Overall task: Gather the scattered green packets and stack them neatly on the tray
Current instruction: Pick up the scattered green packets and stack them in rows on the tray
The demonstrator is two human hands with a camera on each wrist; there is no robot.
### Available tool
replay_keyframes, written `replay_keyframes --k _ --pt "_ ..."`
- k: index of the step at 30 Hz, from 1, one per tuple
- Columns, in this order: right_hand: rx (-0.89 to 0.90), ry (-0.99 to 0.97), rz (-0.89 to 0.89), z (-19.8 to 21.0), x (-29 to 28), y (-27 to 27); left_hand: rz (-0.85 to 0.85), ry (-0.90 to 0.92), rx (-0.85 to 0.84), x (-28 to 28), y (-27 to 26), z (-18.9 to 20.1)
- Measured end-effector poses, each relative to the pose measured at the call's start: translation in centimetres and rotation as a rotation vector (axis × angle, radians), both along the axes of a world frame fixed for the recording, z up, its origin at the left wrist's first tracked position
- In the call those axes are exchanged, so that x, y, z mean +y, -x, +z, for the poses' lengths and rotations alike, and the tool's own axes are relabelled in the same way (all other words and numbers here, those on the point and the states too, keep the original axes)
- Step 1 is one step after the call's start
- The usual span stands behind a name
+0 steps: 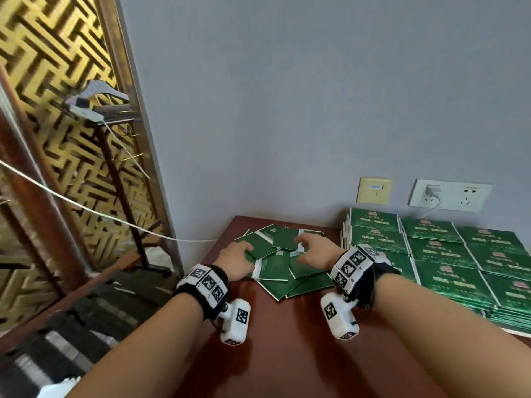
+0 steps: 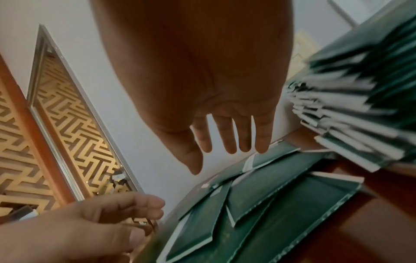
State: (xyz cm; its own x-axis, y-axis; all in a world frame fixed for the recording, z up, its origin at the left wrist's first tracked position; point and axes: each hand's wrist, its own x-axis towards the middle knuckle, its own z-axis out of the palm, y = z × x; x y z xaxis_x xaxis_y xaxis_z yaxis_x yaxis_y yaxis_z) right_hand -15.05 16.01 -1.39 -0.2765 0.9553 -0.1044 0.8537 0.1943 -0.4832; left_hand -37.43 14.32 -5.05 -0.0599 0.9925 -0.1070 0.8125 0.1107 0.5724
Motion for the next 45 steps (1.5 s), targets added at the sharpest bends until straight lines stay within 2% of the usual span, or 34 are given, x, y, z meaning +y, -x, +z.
replay_keyframes --k 8,16,23,27,34,45 --pt "-0.190 -0.024 0.062 -2.3 4.0 3.0 -0.088 0.072 0.106 1.8 -0.5 -0.4" --pt "-0.262 0.054 0.160 -3.2 5.1 3.4 -0.028 0.131 0.208 3.5 -0.9 -1.0" --pt "-0.352 0.014 0.169 -2.9 5.0 3.4 0.006 0.129 0.200 4.2 -1.3 -1.3" --pt "-0.306 0.001 0.135 -2.7 4.7 3.2 0.023 0.124 0.192 4.3 -1.4 -1.2" --pt "-0.067 -0.151 -0.011 -1.4 5.1 2.1 0.033 0.121 0.216 4.2 -0.9 -0.9" --pt "0.092 -0.159 -0.026 -1.1 4.8 2.2 0.041 0.115 0.290 5.0 -1.9 -1.1"
